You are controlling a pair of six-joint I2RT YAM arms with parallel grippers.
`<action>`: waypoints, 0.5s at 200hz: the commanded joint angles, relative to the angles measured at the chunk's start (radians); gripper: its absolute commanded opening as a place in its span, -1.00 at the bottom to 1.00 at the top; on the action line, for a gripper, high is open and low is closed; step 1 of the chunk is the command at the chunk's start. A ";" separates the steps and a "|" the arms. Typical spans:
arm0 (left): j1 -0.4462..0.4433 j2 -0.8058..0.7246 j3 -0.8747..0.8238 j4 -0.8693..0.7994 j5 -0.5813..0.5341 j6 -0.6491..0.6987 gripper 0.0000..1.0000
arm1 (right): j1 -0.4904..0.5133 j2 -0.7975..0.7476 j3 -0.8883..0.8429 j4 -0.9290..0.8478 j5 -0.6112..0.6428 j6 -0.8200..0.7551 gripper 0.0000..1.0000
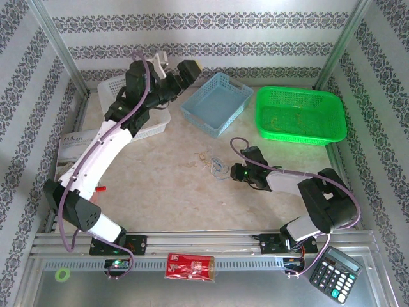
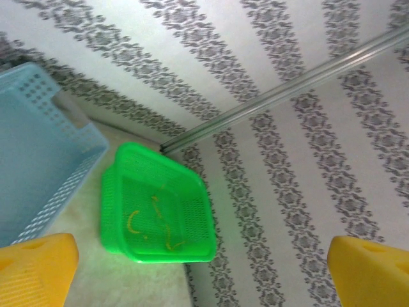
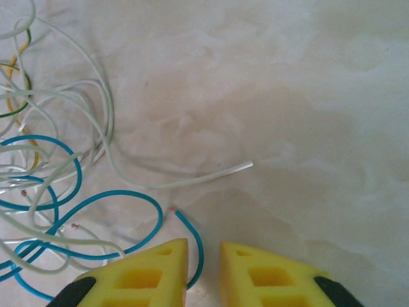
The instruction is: Untangle the cables
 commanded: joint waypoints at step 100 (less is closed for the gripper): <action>0.107 -0.254 -0.376 -0.018 -0.084 0.203 1.00 | -0.008 -0.165 0.028 0.006 -0.069 0.011 -1.00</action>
